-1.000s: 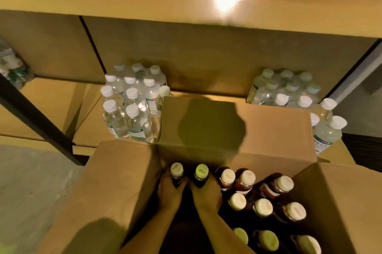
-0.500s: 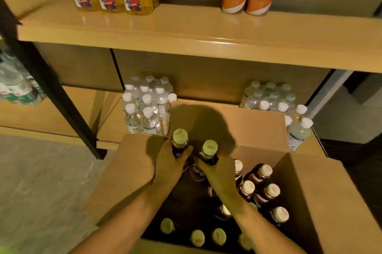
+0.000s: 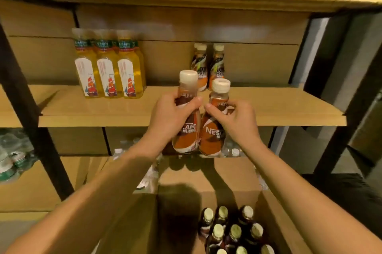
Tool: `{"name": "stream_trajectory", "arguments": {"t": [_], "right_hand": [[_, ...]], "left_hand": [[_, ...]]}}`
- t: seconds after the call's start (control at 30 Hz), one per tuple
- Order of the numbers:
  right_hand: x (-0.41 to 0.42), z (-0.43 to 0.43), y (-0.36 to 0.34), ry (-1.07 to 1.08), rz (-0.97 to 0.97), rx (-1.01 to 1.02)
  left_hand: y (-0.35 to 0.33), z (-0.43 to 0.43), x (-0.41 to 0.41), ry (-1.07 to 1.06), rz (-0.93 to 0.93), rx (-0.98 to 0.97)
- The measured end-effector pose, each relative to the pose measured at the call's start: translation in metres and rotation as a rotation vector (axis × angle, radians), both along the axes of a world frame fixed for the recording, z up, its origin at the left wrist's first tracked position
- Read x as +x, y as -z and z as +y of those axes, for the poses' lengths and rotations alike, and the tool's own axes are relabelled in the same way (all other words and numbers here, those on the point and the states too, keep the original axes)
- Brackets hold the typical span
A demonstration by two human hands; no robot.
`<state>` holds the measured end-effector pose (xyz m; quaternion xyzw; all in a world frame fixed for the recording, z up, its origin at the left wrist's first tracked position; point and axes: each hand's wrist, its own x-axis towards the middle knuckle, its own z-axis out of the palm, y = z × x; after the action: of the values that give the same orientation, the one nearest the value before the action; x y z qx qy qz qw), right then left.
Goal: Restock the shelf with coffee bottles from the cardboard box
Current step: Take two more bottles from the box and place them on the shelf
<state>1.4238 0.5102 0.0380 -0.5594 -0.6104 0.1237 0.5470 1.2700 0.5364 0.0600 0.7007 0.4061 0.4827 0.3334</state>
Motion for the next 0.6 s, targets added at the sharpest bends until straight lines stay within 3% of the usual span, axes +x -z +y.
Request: {"name": "stream_trajectory", "arguments": {"t": [0.27, 0.6], "right_hand": [[0.038, 0.051, -0.055, 0.262, -0.044, 0.033], [0.093, 0.138, -0.051, 0.265, -0.006, -0.06]], "left_hand": [[-0.052, 0.062, 0.046, 0.086, -0.05, -0.021], [-0.038, 0.142, 0.093, 0.0, -0.085, -0.13]]}}
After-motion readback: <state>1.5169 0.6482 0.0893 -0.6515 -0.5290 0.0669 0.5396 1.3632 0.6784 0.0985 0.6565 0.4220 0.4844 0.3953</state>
